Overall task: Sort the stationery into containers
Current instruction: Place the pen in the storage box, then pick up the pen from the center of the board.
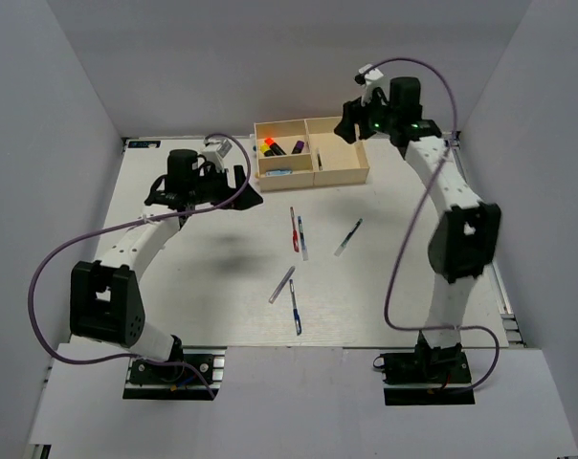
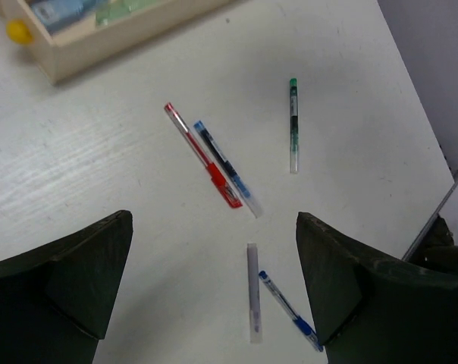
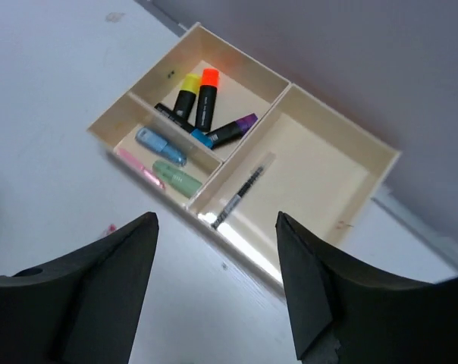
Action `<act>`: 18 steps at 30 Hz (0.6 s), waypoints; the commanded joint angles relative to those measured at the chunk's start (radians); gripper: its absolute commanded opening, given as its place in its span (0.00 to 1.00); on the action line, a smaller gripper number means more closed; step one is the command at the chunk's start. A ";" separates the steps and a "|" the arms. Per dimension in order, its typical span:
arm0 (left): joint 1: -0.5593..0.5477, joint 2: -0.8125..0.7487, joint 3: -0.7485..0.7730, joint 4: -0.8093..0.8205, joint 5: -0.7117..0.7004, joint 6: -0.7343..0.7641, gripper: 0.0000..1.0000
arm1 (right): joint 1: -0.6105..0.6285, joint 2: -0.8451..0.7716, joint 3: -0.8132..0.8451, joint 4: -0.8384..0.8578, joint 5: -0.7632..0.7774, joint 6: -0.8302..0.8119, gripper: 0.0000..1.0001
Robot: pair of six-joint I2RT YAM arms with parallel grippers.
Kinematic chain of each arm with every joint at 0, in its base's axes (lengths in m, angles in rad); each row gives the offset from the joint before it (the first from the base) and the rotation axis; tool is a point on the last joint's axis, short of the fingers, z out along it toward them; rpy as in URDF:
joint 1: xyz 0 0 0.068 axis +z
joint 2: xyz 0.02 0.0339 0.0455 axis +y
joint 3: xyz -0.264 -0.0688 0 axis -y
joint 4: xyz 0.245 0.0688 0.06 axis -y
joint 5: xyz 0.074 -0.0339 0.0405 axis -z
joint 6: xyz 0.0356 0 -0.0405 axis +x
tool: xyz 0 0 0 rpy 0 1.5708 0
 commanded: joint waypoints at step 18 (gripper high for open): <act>0.034 -0.017 0.083 -0.097 0.301 0.164 0.98 | 0.062 -0.406 -0.788 -0.435 0.168 -1.721 0.62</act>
